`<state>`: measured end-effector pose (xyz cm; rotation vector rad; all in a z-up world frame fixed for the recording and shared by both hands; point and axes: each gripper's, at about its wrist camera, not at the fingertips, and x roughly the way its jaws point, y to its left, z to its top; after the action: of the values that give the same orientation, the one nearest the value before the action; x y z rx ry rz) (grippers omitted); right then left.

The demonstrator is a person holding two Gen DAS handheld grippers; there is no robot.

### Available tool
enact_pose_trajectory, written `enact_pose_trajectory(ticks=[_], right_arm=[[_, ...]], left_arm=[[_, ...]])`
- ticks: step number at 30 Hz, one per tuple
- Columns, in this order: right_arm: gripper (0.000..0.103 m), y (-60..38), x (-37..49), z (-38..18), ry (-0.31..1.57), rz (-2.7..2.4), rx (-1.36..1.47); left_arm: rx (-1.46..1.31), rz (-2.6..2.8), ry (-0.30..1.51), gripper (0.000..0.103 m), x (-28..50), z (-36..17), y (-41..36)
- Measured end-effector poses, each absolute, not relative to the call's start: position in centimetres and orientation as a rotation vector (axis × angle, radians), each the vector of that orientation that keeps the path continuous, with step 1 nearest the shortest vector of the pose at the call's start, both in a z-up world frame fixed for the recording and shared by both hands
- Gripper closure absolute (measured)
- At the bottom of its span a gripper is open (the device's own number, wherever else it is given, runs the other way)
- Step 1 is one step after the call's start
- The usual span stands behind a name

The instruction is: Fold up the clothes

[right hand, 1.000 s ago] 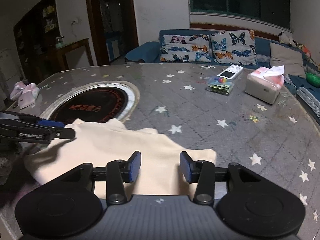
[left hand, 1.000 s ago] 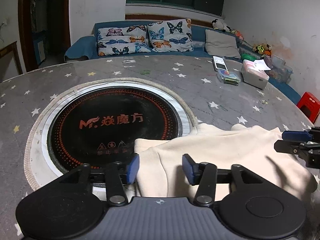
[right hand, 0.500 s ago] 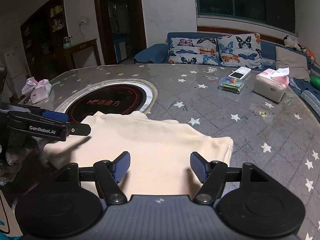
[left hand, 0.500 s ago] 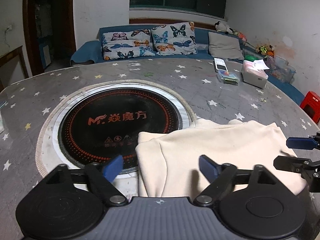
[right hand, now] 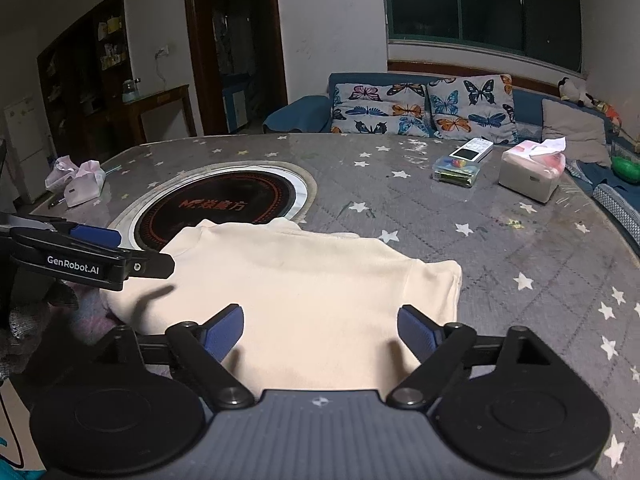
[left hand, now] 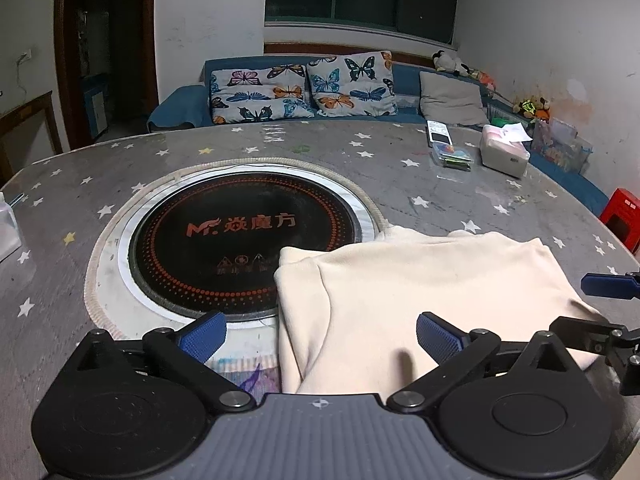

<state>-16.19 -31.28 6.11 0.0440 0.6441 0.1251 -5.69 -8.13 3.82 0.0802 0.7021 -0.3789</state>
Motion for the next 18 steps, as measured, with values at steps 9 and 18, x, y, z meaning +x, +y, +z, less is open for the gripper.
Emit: enact_pose_trajectory(ticks=[9,18], right_arm=[[0.003,-30.6,-17.6,6.2,0.621,0.102,0.033],[0.0,-30.3,-18.6,6.5,0.594,0.091,0.026]], left_arm=[[0.064,-0.38,0.694,0.0,-6.9,4.0,-7.9],[0.053,-0.364,0.683,0.0,-7.6,4.3,-7.6]])
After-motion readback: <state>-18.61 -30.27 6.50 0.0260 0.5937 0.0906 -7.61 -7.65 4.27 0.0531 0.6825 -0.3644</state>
